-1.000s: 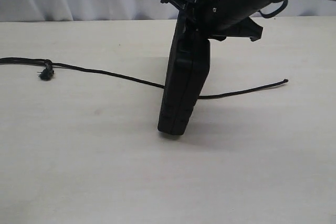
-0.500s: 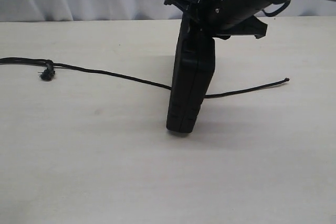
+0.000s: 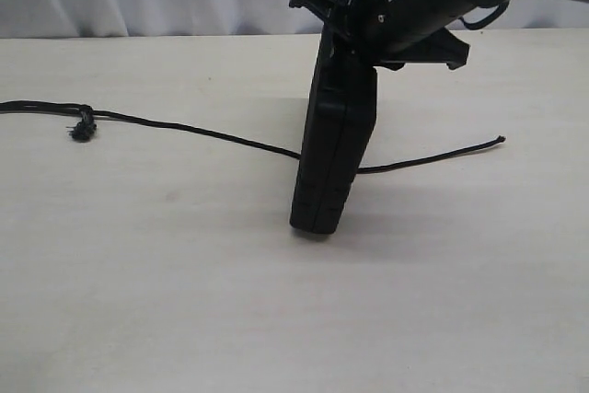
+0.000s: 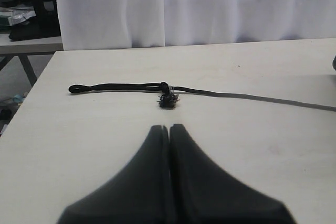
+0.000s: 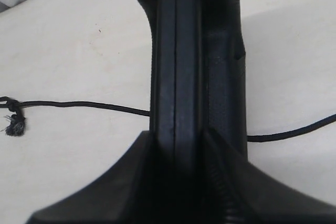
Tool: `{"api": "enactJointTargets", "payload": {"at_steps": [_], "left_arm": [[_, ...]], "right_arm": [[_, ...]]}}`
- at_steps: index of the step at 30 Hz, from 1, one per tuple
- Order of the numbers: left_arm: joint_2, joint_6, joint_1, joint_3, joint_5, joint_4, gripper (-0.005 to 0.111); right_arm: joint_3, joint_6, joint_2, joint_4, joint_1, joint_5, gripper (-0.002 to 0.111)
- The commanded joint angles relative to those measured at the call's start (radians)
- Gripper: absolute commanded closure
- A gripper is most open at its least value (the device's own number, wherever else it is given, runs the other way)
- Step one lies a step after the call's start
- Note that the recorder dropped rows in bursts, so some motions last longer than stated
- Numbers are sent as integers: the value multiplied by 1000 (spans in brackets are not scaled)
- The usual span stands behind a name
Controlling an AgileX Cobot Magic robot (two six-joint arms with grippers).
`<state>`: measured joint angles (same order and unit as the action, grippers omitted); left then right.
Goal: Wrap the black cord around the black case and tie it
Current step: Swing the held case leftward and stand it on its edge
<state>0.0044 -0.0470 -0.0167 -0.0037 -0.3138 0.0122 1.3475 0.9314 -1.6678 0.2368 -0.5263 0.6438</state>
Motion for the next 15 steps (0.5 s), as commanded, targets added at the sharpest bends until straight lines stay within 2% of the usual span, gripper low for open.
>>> {"api": "enactJointTargets", "payload": {"at_steps": [1, 6, 15], "left_arm": [[-4, -3, -7, 4, 6, 2, 107], [-4, -3, -7, 4, 6, 2, 107], [-4, -3, -7, 4, 6, 2, 107]], "right_arm": [[13, 5, 39, 14, -1, -112, 104], [13, 5, 39, 14, -1, -110, 104], [13, 53, 39, 43, -58, -94, 104]]}}
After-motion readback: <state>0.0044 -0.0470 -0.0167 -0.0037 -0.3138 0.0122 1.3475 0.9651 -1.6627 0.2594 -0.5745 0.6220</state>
